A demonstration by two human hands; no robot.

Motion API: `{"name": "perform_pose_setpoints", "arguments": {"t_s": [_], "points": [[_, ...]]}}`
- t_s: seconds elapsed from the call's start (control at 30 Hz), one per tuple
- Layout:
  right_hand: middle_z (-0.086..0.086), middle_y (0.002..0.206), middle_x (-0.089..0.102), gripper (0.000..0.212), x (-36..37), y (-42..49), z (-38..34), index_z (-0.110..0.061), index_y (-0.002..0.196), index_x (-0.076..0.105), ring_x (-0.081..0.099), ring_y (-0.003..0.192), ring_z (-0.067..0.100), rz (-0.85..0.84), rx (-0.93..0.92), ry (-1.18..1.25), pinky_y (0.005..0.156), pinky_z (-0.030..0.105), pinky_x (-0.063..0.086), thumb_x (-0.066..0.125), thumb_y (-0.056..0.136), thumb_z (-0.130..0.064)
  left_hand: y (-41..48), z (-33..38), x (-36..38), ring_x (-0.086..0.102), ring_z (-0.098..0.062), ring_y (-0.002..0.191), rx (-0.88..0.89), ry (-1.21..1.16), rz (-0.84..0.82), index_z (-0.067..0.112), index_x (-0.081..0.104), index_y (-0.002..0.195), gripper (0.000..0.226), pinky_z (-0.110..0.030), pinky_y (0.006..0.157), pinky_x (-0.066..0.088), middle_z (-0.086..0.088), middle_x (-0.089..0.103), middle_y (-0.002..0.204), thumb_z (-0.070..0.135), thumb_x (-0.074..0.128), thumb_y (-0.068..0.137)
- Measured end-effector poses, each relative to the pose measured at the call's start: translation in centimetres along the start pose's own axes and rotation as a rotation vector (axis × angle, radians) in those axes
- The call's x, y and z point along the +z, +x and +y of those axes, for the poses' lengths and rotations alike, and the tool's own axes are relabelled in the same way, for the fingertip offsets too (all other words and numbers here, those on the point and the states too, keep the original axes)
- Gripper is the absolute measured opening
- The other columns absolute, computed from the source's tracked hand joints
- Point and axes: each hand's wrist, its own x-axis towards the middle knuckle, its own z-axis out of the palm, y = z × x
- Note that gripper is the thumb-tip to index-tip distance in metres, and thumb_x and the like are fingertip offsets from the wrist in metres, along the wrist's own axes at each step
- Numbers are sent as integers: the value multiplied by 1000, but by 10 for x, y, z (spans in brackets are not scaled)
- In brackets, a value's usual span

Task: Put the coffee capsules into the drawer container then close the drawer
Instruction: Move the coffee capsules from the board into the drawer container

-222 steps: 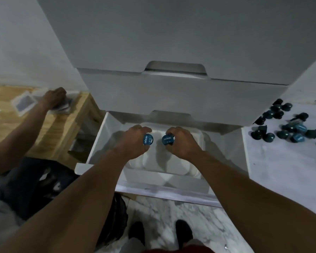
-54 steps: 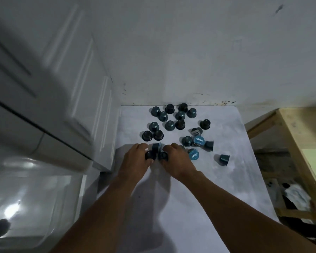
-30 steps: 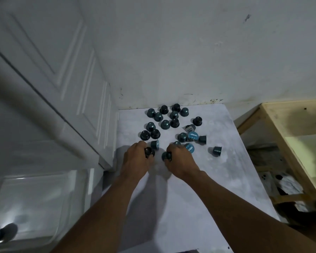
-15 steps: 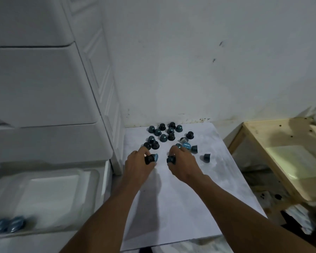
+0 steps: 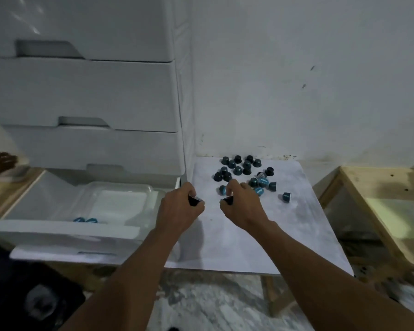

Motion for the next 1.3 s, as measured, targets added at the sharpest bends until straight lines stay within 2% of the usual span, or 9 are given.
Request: {"name": "perform_pose_setpoints", "arguments": {"t_s": [0.13,0.23,0.37,0.5,0.73,0.9,1.07,1.17,1.3], "points": [[7,72,49,19,20,-1,-36,-10,77,41,43,68,26,-6,-50,18,52,29,25,59,77,-18,-6,-23,-37,56,-17,65,-59,-13,19,16,54,81,19,-25,55,40,1,62,71,23,69,71],[8,79,54,17,38,7,-69,-9,87,46,47,70,26,-28,-76,19,60,30,32,57,79,-19,-2,-51,-65,55,-13,64,-55,-5,15,18,54,89,23,-18,51,38,0,63,76,22,70,73],[9,111,57,39,71,19,-120,-14,120,52,56,99,28,-69,-83,38,79,28,39,58,82,-19,14,-97,-100,62,-21,98,12,29,5,18,58,120,45,-28,83,47,-6,65,110,20,70,76],[9,110,59,31,116,28,-165,-13,109,57,56,98,28,-94,-45,23,77,28,40,59,78,-18,30,-150,-131,61,-25,101,58,55,-67,10,65,109,33,-26,81,42,-9,64,108,15,70,77],[9,123,53,45,169,36,-212,-20,126,54,53,111,29,-130,92,28,91,30,42,63,82,-14,60,-223,-161,62,-20,100,85,76,-216,15,65,114,44,-25,89,45,-4,67,114,20,79,72],[11,120,48,41,190,47,-218,-21,122,58,51,110,27,-188,137,-2,89,27,39,66,82,-16,80,-247,-157,62,-20,96,104,110,-290,18,65,110,40,-25,84,45,-6,66,109,16,77,72],[7,125,56,49,205,74,-209,-23,128,52,52,115,26,-295,122,-71,93,32,41,66,81,-21,101,-258,-144,60,-22,102,86,169,-352,19,62,116,44,-30,91,47,-6,64,114,18,77,74],[8,120,59,46,217,90,-203,-19,123,57,56,110,26,-344,110,-92,89,30,44,69,78,-19,108,-266,-137,59,-22,104,76,191,-401,18,63,116,45,-32,94,48,-6,64,116,18,77,73],[11,120,56,46,232,100,-195,-20,122,57,56,108,28,-425,111,-84,85,29,44,69,78,-20,114,-274,-125,59,-22,101,79,206,-491,16,64,114,45,-27,85,47,-7,65,112,14,77,70]]}}
